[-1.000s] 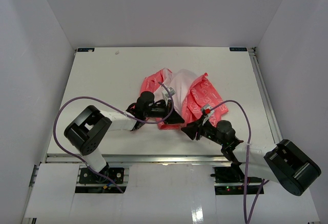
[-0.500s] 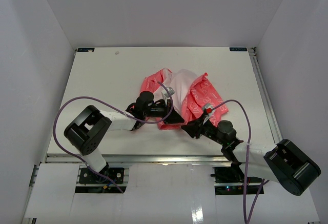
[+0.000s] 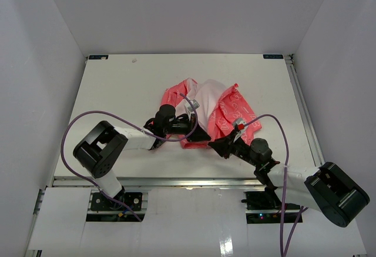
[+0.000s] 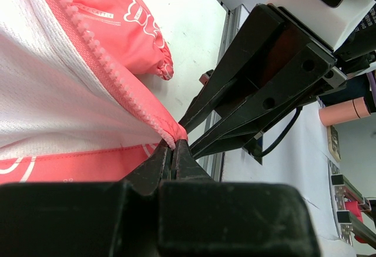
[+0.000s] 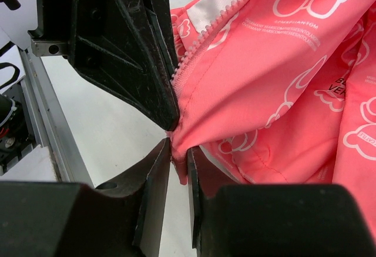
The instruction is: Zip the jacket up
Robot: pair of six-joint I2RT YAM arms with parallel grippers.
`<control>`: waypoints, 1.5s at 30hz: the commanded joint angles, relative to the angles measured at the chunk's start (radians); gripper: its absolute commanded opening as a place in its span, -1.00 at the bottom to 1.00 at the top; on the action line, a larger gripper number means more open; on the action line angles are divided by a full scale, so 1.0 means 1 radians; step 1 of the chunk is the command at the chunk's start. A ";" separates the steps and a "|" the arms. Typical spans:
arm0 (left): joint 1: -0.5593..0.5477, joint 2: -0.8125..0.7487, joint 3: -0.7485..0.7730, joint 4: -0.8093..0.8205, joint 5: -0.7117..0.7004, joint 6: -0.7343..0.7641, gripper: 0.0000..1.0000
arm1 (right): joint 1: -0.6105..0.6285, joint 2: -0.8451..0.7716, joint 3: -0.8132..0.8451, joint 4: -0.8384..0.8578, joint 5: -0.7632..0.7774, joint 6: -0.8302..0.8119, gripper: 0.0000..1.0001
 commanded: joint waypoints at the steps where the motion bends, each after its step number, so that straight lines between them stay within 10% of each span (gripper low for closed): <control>1: 0.009 -0.055 -0.013 0.032 0.031 -0.006 -1.00 | -0.003 -0.002 0.012 0.015 -0.013 -0.020 -0.52; 19: 0.012 -0.048 -0.008 0.028 0.045 -0.015 -1.00 | -0.004 0.033 0.035 0.000 -0.021 -0.023 -0.83; 26: 0.012 -0.044 -0.005 0.032 0.059 -0.022 -1.00 | -0.004 -0.008 0.028 -0.007 0.010 -0.028 -0.43; 45: 0.014 -0.027 0.001 0.035 0.071 -0.031 -1.00 | -0.005 0.028 0.059 0.020 0.008 -0.032 -0.47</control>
